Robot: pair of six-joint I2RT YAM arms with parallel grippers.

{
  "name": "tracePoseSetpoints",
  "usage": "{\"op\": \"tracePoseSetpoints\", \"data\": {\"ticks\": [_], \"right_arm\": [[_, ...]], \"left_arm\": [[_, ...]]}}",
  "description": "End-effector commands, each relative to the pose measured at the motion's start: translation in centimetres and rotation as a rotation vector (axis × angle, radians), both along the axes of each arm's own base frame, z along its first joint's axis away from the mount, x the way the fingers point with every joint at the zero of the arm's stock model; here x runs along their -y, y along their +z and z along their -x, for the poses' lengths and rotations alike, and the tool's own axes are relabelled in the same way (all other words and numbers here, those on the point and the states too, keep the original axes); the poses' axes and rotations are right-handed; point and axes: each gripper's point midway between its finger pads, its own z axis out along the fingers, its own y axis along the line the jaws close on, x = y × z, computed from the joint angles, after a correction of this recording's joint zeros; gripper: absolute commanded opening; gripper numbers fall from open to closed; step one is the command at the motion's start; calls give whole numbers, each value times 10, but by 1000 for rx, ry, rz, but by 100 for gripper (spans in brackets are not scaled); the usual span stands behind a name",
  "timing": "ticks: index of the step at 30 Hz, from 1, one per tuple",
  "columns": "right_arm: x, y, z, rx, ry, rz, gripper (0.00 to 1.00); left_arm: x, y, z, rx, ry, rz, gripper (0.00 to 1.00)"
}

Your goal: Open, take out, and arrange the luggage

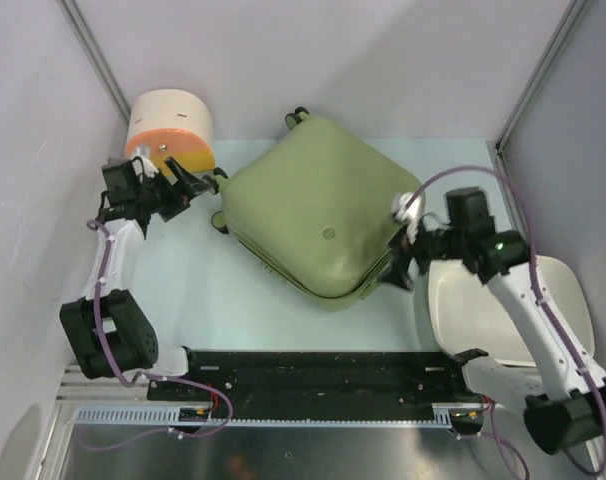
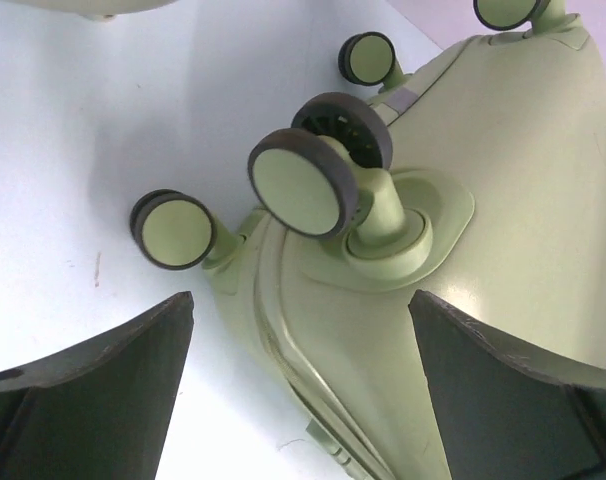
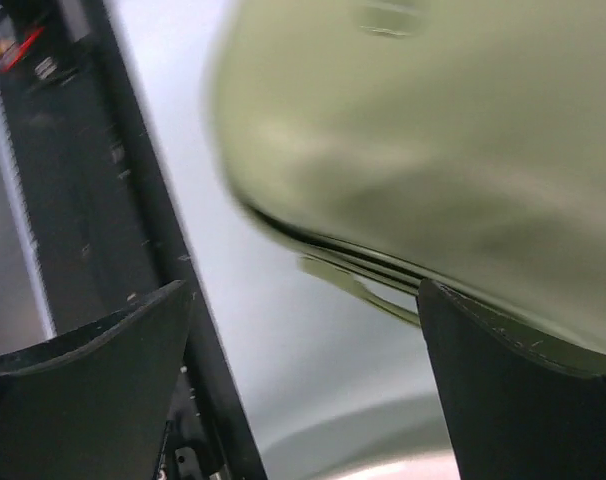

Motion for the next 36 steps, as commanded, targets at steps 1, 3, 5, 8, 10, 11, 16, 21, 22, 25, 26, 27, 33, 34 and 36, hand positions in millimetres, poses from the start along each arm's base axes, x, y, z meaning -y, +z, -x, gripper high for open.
{"op": "tracePoseSetpoints", "data": {"ticks": [1, 3, 5, 8, 10, 11, 16, 21, 22, 25, 26, 27, 33, 34, 36], "right_arm": [[-61, -13, 70, 65, 261, 65, 99], [-89, -15, 77, 148, 318, 75, 98], [-123, -31, 97, 213, 412, 154, 98], [-166, -51, 98, 342, 432, 248, 97], [-187, -49, 88, 428, 411, 248, 97], [-196, -54, 93, 451, 439, 260, 97], [-233, -79, 69, 536, 376, 331, 92], [-259, -84, 34, 593, 178, 383, 90], [-257, -88, 27, 596, 134, 407, 88], [-256, -87, 16, 609, 57, 405, 83], [-258, -85, 14, 617, 40, 396, 82], [-258, -86, 11, 613, 15, 393, 82], [-238, -128, -10, 486, -123, 497, 83], [-232, -139, -13, 438, -144, 509, 77], [-213, -163, -21, 365, -159, 584, 67]], "left_arm": [[1, 15, 22, 76, -60, -16, 94], [7, 20, 29, 99, -83, -13, 95], [9, 15, 35, 94, -93, -11, 95], [15, 19, 43, 135, -139, -38, 95], [16, 22, 46, 161, -151, -66, 95], [17, 24, 47, 166, -155, -68, 95], [18, 28, 48, 180, -164, -68, 94], [19, 26, 48, 174, -158, -53, 94], [19, 25, 49, 171, -156, -52, 94], [19, 25, 50, 181, -156, -55, 94], [19, 25, 50, 182, -156, -55, 94], [19, 24, 50, 179, -153, -53, 94], [20, 18, 50, 169, -149, -36, 94], [20, 17, 50, 166, -147, -35, 94], [20, 19, 50, 174, -148, -36, 94]]}}
